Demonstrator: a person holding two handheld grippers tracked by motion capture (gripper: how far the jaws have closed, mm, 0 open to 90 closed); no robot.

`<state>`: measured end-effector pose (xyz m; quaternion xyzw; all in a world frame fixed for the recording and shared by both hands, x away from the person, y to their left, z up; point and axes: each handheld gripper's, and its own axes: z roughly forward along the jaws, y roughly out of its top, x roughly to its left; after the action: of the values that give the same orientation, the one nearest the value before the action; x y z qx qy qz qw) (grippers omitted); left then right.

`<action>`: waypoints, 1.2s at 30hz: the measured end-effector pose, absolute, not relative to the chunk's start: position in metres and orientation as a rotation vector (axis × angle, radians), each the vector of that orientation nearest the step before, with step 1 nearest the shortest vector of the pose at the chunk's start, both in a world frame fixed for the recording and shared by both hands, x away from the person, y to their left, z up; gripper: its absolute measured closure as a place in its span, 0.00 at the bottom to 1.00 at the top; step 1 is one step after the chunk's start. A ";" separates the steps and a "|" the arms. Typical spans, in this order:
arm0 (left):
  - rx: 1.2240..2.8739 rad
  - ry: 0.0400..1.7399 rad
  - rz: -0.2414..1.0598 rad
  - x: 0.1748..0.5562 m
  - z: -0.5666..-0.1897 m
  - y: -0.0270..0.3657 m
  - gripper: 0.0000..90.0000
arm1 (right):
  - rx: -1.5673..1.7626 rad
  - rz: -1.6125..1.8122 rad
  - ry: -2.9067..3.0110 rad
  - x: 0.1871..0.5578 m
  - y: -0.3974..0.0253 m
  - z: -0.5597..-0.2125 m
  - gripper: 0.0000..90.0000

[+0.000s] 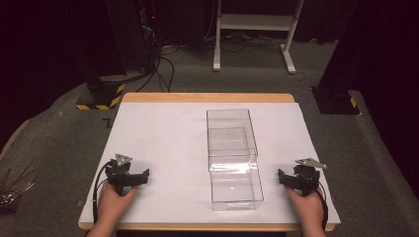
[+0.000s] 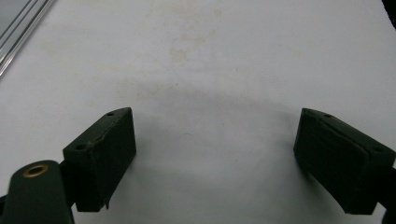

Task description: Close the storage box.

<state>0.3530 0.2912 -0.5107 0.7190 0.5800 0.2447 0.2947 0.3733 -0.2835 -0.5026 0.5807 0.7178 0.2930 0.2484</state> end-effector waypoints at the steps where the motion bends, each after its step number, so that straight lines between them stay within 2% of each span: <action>1: 1.915 1.542 0.649 0.353 -0.511 0.291 0.00 | 1.584 0.801 1.955 0.373 -0.284 -0.503 0.14; 15: 1.916 1.542 0.647 0.353 -0.511 0.291 0.00 | 1.555 0.805 1.986 0.374 -0.282 -0.501 0.13; 36: 1.916 1.542 0.646 0.353 -0.511 0.291 0.00 | 1.372 0.942 2.004 0.352 -0.266 -0.481 0.12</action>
<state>0.3533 0.2915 -0.5105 0.7200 0.5794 0.2429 0.2948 0.3516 -0.2658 -0.4808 0.5077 0.7419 0.3487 0.2650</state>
